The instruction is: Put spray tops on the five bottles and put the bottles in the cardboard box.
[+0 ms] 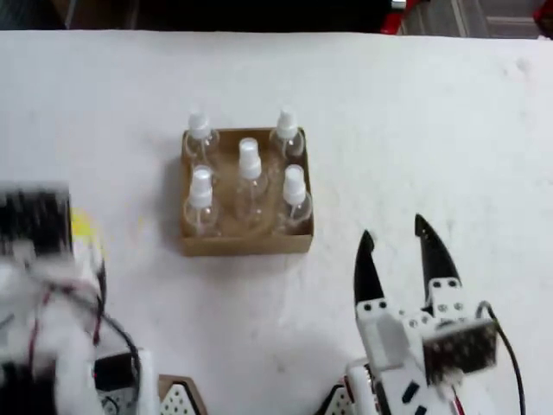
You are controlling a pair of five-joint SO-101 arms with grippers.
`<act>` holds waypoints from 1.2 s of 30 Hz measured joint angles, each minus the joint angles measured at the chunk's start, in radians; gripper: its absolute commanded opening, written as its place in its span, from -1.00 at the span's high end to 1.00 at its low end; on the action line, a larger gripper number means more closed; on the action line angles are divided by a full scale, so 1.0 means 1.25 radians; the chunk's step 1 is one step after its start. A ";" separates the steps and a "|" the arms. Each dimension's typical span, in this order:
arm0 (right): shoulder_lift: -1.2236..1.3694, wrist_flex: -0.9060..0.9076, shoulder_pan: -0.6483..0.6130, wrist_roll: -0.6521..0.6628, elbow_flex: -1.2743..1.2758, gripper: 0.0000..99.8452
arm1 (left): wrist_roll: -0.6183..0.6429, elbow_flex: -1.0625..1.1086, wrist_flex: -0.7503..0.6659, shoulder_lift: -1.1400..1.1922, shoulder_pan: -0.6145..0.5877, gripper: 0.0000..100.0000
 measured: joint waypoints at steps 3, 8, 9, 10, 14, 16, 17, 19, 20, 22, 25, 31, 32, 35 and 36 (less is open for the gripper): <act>0.000 0.000 0.000 0.000 0.029 0.61 | -0.021 0.130 -0.076 -0.157 0.000 0.95; 0.000 0.000 -0.001 0.000 0.080 0.61 | -0.023 0.365 -0.187 -0.318 0.001 0.95; 0.000 -0.004 -0.001 0.000 0.096 0.61 | -0.023 0.401 -0.203 -0.318 0.001 0.95; 0.000 -0.016 -0.001 0.000 0.115 0.61 | -0.023 0.433 -0.216 -0.313 0.002 0.95; 0.000 -0.083 -0.002 0.000 0.212 0.61 | -0.023 0.559 -0.276 -0.313 0.045 0.95; 0.000 -0.110 -0.002 0.000 0.264 0.61 | -0.023 0.621 -0.303 -0.308 0.077 0.95; 0.000 -0.123 0.000 0.000 0.292 0.61 | -0.023 0.651 -0.317 -0.311 0.091 0.95; 0.000 -0.149 0.002 0.000 0.351 0.61 | -0.023 0.707 -0.342 -0.317 0.108 0.95; 0.000 -0.164 0.009 0.000 0.381 0.61 | -0.023 0.735 -0.352 -0.317 0.112 0.95; 0.000 -0.211 0.038 0.000 0.442 0.61 | -0.026 0.783 -0.377 -0.317 0.115 0.95; 0.000 -0.304 0.095 0.000 0.535 0.61 | -0.028 0.845 -0.395 -0.317 0.117 0.95; 0.002 -0.466 0.188 0.000 0.695 0.61 | -0.028 0.872 -0.399 -0.317 0.118 0.95; -0.007 -0.468 0.198 0.000 0.700 0.61 | -0.028 0.872 -0.393 -0.317 0.120 0.95; -0.001 -0.465 0.214 0.000 0.707 0.61 | -0.028 0.874 -0.367 -0.317 0.124 0.95; -0.002 -0.453 0.215 0.000 0.707 0.61 | -0.028 0.874 -0.356 -0.317 0.124 0.95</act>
